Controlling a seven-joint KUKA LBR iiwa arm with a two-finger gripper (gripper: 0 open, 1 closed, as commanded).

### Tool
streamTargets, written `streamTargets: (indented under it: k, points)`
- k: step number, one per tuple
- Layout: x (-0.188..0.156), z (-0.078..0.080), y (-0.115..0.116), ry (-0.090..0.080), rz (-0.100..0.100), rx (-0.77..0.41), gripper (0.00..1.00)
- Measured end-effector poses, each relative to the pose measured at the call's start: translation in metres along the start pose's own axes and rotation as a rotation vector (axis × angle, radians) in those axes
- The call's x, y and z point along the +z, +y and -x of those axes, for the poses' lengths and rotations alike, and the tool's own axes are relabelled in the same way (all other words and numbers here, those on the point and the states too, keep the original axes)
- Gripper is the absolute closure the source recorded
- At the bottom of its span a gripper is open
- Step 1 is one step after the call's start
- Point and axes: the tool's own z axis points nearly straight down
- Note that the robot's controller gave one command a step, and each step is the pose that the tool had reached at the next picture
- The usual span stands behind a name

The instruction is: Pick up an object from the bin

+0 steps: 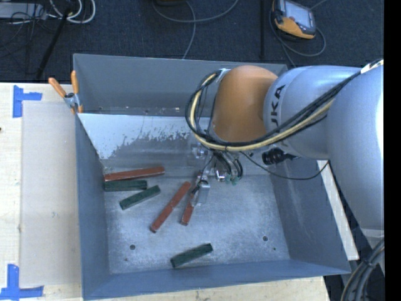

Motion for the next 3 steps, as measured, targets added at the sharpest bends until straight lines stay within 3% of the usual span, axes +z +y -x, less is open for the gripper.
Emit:
streamTargets:
  k: [1, 2, 3]
  points:
    - [0.045, -0.055, 0.004, -0.002, -0.004, -0.055, 0.0]
    - [0.042, -0.052, 0.003, -0.009, -0.003, -0.053, 1.0]
    - [-0.098, -0.049, 0.003, -0.016, -0.005, -0.513, 1.0]
